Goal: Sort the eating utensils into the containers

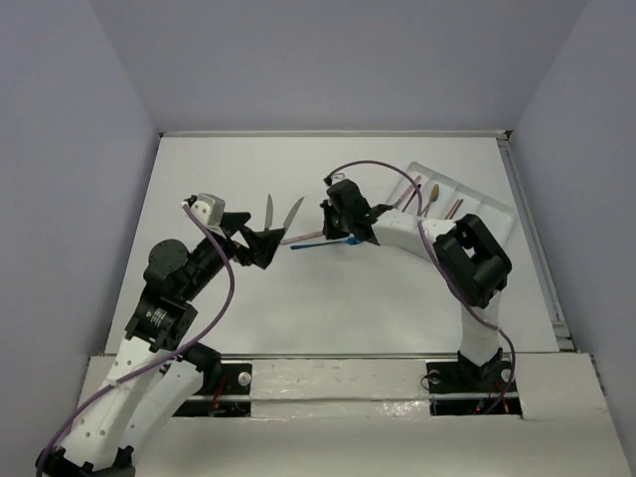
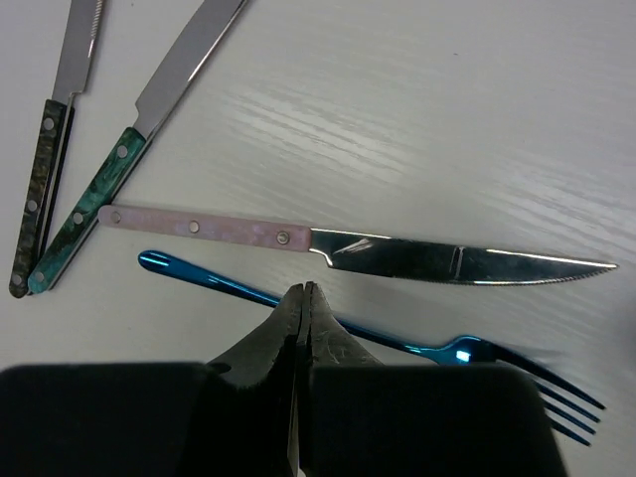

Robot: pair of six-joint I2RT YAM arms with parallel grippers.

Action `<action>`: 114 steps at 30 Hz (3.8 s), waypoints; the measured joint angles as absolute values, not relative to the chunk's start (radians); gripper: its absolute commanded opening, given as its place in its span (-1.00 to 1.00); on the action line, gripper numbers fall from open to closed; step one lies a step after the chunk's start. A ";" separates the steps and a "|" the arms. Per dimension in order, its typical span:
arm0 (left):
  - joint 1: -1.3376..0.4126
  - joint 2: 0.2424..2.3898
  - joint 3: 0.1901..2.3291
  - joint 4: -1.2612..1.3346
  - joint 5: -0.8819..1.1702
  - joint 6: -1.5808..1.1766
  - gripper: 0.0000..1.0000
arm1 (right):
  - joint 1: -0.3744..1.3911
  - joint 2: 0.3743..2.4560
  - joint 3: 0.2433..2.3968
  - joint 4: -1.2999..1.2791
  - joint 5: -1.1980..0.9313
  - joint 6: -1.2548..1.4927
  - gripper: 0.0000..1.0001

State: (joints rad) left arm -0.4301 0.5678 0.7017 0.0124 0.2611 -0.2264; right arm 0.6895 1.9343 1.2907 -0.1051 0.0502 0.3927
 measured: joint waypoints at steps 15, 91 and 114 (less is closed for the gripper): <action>-0.430 0.568 0.702 0.012 0.261 -0.226 0.98 | 0.761 2.078 1.415 -0.150 0.044 0.380 -1.00; -0.418 0.568 0.702 0.018 0.268 -0.227 0.98 | 0.875 1.840 1.131 -0.335 0.353 0.573 -0.37; -0.418 0.566 0.702 0.018 0.274 -0.227 0.98 | 0.796 1.657 0.996 -0.298 0.342 0.588 -1.00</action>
State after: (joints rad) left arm -0.4179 0.5663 0.7017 0.0181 0.2741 -0.2268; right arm 0.7956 1.6566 0.9962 -0.2981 0.3420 0.5884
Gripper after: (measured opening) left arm 0.992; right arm 0.021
